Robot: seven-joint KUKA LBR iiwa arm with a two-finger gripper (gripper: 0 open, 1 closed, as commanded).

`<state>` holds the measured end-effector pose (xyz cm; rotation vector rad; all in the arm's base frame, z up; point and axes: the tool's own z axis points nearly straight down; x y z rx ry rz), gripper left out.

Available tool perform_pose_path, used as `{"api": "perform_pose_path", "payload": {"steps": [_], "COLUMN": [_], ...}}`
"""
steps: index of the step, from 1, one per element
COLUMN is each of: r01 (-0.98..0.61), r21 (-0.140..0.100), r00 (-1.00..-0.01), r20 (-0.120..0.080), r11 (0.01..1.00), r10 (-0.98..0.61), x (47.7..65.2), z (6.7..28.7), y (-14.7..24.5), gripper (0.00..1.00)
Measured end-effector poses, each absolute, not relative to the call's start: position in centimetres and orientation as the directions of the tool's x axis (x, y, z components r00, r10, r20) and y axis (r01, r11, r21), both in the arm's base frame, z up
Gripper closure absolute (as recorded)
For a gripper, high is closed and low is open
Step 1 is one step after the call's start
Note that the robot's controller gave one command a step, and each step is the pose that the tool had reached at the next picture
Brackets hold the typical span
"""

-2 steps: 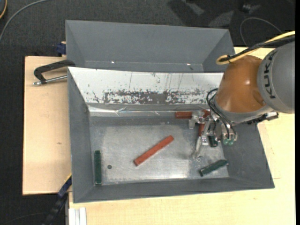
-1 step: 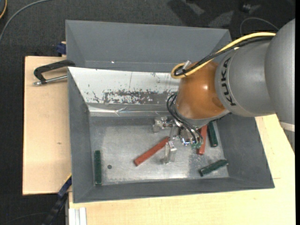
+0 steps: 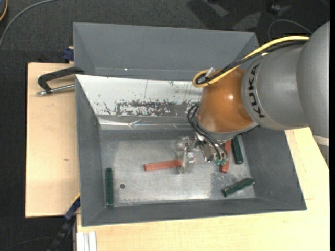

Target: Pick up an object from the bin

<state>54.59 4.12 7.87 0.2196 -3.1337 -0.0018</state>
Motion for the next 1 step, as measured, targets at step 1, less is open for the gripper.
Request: {"api": "perform_pose_path", "payload": {"steps": [1], "r01": [-0.184], "r21": [-0.001], "r00": [-0.983], "r20": [-0.016], "r11": [0.983], "r10": [-0.184], "x": [52.88], "z": [26.34], "y": [3.49], "gripper": [1.00]}}
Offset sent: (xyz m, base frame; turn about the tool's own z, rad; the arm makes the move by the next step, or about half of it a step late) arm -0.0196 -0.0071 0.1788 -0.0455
